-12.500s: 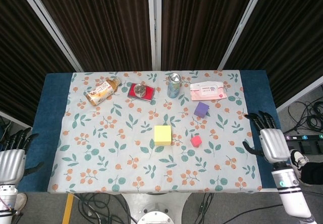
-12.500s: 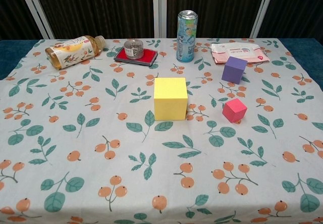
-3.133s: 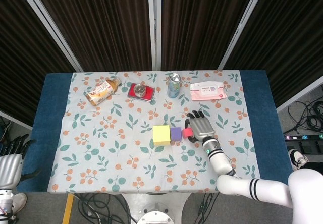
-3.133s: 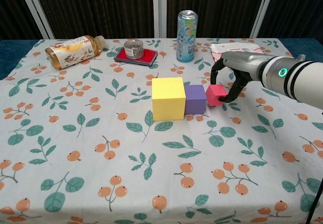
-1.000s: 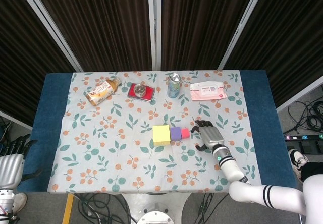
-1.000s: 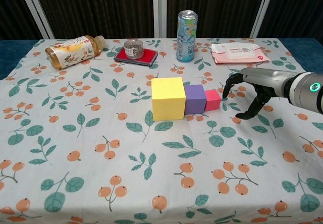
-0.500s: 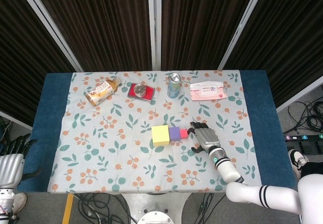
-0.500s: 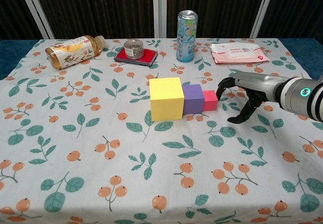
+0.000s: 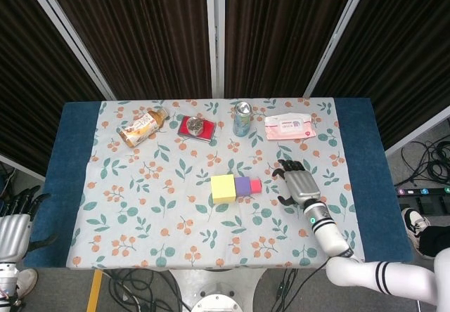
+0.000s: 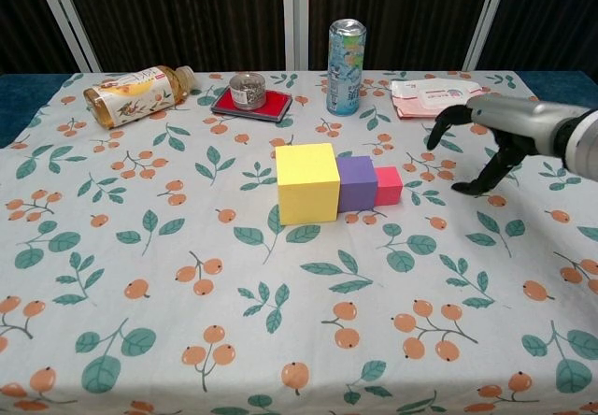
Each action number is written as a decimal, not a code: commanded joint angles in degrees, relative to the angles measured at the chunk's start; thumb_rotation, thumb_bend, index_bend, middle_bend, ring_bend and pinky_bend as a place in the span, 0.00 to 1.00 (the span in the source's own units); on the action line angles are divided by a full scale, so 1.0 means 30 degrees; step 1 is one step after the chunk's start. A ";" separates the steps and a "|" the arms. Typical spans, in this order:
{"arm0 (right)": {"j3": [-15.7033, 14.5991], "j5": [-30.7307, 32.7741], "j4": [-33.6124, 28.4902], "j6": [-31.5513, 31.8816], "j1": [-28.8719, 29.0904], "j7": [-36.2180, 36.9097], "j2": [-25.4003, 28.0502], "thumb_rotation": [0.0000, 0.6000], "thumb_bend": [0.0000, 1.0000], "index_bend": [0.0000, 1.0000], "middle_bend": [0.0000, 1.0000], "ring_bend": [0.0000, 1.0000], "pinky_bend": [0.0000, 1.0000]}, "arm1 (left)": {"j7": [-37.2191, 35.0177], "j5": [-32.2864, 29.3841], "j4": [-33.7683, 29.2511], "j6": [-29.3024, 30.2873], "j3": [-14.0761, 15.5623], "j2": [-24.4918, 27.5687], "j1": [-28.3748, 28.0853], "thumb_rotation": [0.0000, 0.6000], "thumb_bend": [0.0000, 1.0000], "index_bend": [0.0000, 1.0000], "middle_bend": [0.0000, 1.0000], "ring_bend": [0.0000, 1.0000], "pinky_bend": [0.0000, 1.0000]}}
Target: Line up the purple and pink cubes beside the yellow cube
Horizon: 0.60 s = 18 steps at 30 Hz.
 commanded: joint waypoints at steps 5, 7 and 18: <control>-0.1367 -0.6991 -0.2021 0.4326 -0.3667 0.3943 0.4454 1.00 0.23 0.07 0.02 0.00 0.00 | 0.0219 0.0000 -0.0106 -0.0148 -0.0073 -0.0042 -0.0165 1.00 0.03 0.25 0.18 0.09 0.13; -0.1972 -0.8386 -0.1951 0.5474 -0.4753 0.4894 0.5097 1.00 0.23 0.02 0.00 0.00 0.00 | 0.0369 0.0008 -0.0208 -0.0206 -0.0123 -0.0062 -0.0257 1.00 0.03 0.25 0.18 0.09 0.13; -0.4131 -1.2789 -0.0241 1.0454 -0.9589 0.7730 0.5175 1.00 0.24 0.00 0.00 0.00 0.00 | 0.1129 -0.0007 -0.0793 -0.0440 -0.0292 -0.0120 -0.0634 1.00 0.03 0.25 0.18 0.09 0.13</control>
